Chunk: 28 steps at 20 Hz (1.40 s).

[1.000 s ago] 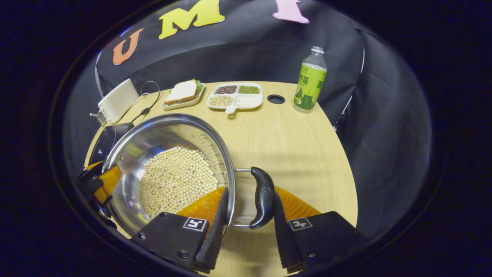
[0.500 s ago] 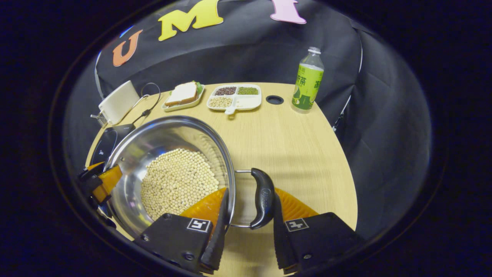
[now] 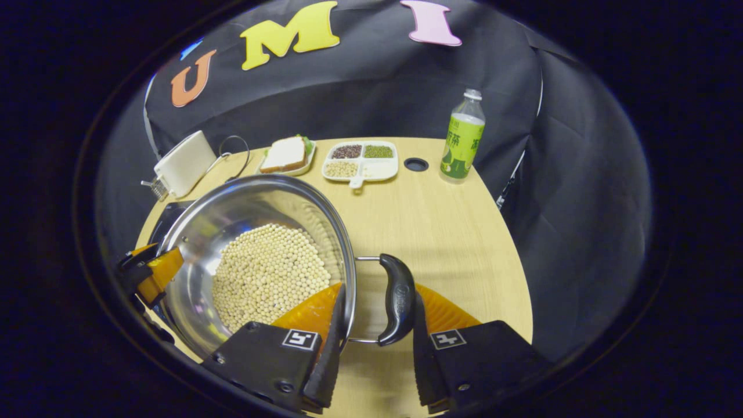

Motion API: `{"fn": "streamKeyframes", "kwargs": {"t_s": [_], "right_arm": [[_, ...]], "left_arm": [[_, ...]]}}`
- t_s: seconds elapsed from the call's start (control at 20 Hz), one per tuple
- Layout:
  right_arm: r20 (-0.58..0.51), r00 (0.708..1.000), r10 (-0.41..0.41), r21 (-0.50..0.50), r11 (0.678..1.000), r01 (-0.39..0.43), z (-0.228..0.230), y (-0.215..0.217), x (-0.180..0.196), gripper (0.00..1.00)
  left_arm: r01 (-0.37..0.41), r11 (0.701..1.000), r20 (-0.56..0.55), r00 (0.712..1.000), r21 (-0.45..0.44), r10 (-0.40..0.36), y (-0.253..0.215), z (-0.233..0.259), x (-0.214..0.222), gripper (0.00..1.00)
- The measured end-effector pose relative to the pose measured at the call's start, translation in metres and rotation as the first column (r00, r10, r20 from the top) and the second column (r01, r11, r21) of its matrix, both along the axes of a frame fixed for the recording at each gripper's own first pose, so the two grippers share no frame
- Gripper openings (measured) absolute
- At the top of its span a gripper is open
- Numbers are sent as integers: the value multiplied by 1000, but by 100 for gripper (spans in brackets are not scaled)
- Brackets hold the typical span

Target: First push the handle of the pot to place it horizontally, then grasp the pot with both hands and set it on the induction cooktop.

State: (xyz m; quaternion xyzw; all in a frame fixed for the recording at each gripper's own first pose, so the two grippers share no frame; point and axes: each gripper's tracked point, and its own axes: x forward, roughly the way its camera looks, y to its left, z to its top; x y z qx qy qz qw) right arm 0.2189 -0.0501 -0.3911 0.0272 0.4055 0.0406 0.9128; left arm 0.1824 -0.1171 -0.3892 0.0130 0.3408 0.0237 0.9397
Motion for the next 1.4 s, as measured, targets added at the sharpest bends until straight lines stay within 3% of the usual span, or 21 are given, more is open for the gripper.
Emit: {"fn": "streamKeyframes", "kwargs": {"t_s": [0.55,1.4], "right_arm": [[69,998,13,4,1000,-13,58,71,-8,54],[15,996,83,53,995,-83,59,199,-30,54]], "left_arm": [[-48,999,54,997,0,48,77,48,-9,62],[-152,988,35,988,28,151,211,48,-39,62]]}}
